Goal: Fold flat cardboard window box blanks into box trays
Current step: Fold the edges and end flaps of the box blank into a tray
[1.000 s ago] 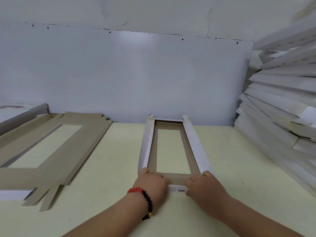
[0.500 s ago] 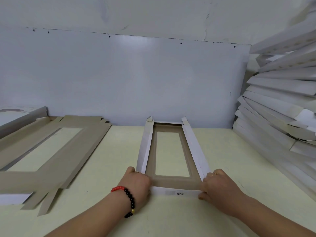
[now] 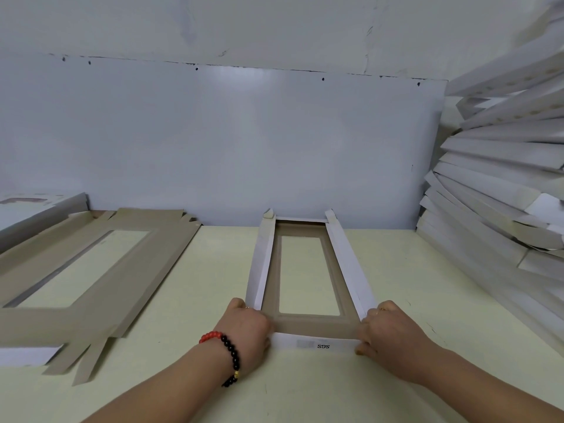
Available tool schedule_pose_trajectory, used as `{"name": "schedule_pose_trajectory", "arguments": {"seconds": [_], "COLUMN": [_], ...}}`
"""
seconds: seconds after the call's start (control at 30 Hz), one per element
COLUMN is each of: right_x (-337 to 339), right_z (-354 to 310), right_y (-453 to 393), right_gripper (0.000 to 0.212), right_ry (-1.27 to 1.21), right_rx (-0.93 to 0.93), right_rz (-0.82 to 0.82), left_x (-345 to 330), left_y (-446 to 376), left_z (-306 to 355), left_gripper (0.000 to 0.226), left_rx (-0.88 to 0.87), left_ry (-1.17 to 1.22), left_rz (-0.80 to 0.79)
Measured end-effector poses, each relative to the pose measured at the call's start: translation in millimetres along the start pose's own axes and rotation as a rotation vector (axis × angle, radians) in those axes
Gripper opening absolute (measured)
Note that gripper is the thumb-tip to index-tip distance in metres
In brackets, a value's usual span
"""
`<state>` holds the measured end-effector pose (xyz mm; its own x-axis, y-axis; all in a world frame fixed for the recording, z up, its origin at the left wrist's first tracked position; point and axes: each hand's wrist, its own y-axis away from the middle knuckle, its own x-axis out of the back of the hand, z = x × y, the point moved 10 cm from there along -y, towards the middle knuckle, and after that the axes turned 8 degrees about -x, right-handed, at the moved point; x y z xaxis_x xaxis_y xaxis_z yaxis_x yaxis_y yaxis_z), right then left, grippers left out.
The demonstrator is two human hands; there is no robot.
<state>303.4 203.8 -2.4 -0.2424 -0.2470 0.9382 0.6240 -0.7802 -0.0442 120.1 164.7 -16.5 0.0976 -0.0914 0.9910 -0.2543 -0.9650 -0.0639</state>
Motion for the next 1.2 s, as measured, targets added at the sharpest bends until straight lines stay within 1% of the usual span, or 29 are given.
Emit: {"name": "schedule_pose_trajectory", "arguments": {"seconds": [0.1,0.2,0.3,0.33,0.4,0.47,0.5,0.63,0.77,0.87,0.97,1.07,1.2], "right_x": [-2.8,-6.5,-6.5,-6.6,-7.6,-9.9,-10.1,-9.0,-8.8,-6.5,-4.8,-4.7,-4.8], "right_z": [0.9,1.7,-12.1,-21.4,-44.8,-66.9,-69.9,-63.6,-63.5,-61.0,-61.5,-60.9,-58.9], "right_y": [-0.4,-2.8,-6.9,-9.1,-12.1,-13.5,-14.0,-16.5,-17.9,-17.9,-17.1,-16.7,-16.9], "right_gripper": [0.024,0.024,0.021,0.021,0.024,0.024,0.023,0.021,0.022,0.023,0.024,0.023,0.022], "right_ry": [0.004,0.010,0.060,0.022,-0.131,-0.194,-0.225,-0.316,-0.300,-0.321,-0.332,-0.339,-0.351], "right_rx": [-0.002,-0.020,0.024,0.048,0.101,0.168,0.162,0.097,0.087,0.070,0.071,0.059,0.038], "right_rz": [-0.025,-0.069,-0.074,-0.072,-0.063,-0.034,-0.012,0.014,0.005,-0.004,-0.003,-0.002,0.000], "left_x": [1.9,4.8,7.7,8.1,9.3,12.5,12.5,3.9,2.4,7.7,11.4,10.6,9.7], "left_y": [3.9,6.3,6.8,6.9,6.8,6.0,5.3,1.8,-10.1,-18.6,-21.5,-19.7,-15.5], "left_z": [1.7,7.2,12.3,13.8,17.2,18.7,17.0,-0.1,-7.7,-12.3,-12.8,-13.1,-12.7], "left_gripper": [0.023,0.022,0.022,0.021,0.020,0.021,0.027,0.069,0.083,0.074,0.066,0.058,0.035], "left_rx": [-0.005,-0.036,-0.070,-0.084,-0.134,-0.200,-0.221,-0.223,-0.222,-0.192,-0.195,-0.208,-0.219], "left_ry": [0.001,-0.011,-0.013,-0.006,-0.018,-0.049,-0.056,-0.133,-0.309,-0.370,-0.352,-0.332,-0.221], "left_rz": [0.021,0.034,0.014,0.001,-0.038,-0.083,-0.122,-0.344,-0.456,-0.453,-0.423,-0.437,-0.426]}}
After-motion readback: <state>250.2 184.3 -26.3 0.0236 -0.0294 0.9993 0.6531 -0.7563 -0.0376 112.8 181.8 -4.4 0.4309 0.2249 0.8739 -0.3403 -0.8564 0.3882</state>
